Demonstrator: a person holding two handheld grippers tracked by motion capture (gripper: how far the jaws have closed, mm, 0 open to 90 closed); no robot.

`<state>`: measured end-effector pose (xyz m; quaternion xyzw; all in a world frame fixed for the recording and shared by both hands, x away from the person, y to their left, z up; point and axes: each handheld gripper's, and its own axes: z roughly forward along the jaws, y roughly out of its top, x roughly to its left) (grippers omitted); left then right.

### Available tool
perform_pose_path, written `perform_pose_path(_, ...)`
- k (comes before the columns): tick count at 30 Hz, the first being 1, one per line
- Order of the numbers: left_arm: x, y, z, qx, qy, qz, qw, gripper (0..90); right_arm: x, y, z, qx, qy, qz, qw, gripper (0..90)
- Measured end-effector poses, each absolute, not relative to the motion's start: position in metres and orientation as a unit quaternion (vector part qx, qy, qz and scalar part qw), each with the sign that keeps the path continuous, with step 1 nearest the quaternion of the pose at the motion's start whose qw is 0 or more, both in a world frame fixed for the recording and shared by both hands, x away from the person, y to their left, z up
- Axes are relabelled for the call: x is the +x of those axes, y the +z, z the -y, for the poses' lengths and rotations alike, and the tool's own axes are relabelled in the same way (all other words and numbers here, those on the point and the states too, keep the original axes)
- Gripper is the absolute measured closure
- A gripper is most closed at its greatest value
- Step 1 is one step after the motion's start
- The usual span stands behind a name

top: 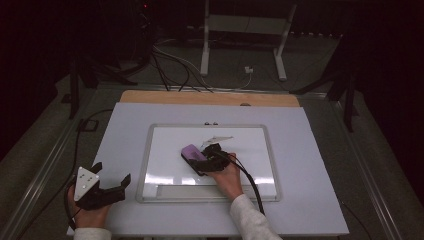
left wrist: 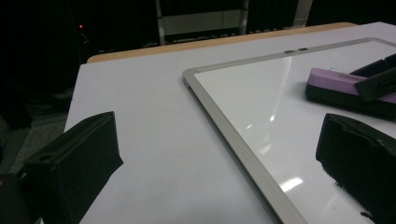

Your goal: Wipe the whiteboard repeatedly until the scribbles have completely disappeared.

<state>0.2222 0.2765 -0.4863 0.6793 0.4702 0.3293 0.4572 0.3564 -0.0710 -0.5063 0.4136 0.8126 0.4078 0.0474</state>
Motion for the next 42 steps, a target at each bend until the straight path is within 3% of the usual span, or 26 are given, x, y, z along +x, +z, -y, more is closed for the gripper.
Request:
perform_pose_path(12, 0.222, -0.486, -0.276, 0.680, 0.329, -0.470, 0.457, 0.6, 0.393, -0.503, 0.125, 0.498, 0.375, -0.775, 0.103, 40.3)
perform_pose_path(16, 0.223, -0.487, -0.276, 0.680, 0.328, -0.470, 0.456, 0.6, 0.397, -0.501, 0.126, 0.502, 0.370, -0.775, 0.103, 40.3)
perform_pose_path(28, 0.222, -0.486, -0.277, 0.680, 0.329, -0.470, 0.457, 0.6, 0.373, -0.505, 0.073, 0.408, 0.398, -0.820, 0.049, 40.3)
perform_pose_path(39, 0.222, -0.487, -0.277, 0.679, 0.329, -0.471, 0.457, 0.6, 0.405, -0.503, 0.124, 0.512, 0.387, -0.763, 0.076, 40.4)
perform_pose_path(42, 0.223, -0.487, -0.277, 0.681, 0.328, -0.470, 0.456, 0.6, 0.405, -0.503, 0.121, 0.509, 0.386, -0.765, 0.079, 40.3)
